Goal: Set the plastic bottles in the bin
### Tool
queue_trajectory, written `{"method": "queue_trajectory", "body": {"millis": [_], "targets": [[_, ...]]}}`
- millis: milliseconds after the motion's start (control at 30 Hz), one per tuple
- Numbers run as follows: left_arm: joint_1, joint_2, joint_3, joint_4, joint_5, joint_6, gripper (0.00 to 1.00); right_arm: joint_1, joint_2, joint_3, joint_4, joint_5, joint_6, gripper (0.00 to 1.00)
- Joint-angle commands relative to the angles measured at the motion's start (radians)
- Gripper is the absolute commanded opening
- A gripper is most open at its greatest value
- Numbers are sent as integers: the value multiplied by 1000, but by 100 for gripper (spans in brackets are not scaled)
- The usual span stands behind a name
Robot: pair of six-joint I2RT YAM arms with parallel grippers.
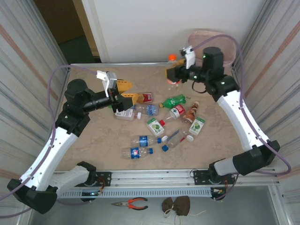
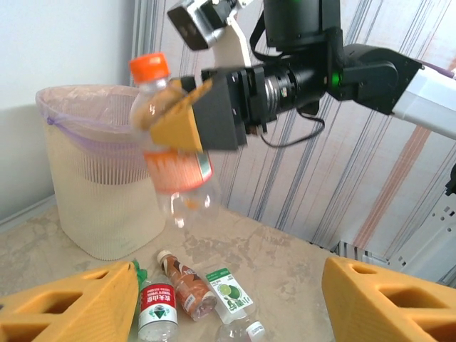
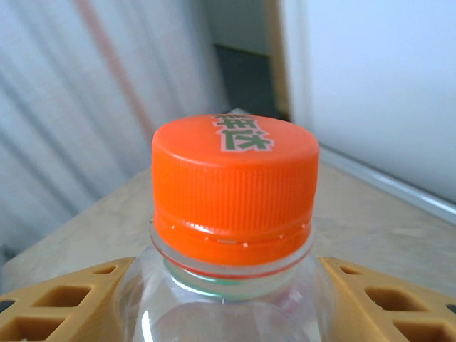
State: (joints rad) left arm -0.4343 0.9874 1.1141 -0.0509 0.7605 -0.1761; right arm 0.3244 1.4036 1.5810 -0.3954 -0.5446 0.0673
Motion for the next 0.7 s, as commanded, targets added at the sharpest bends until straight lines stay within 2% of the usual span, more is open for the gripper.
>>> {"method": "queue_trajectory", "body": {"millis": [0,167,300,500,667], "targets": [[-6,-22,-13,10,-4,9,68,-101,2,79,-17,70,77,55],[-6,-23,-16,10,-5,6,68,-248,82,176,-25,122,134,54],[-5,-31,-20,8,-12,6,68,-329,181,320,-57,161,143,54],[-5,-42,-28,-6,-27,6,68,-392,337,498,-126,243,126,55],[-4,-52,-55,-1,-53,5,68,-405,479,636,-203,369,69,55]]}}
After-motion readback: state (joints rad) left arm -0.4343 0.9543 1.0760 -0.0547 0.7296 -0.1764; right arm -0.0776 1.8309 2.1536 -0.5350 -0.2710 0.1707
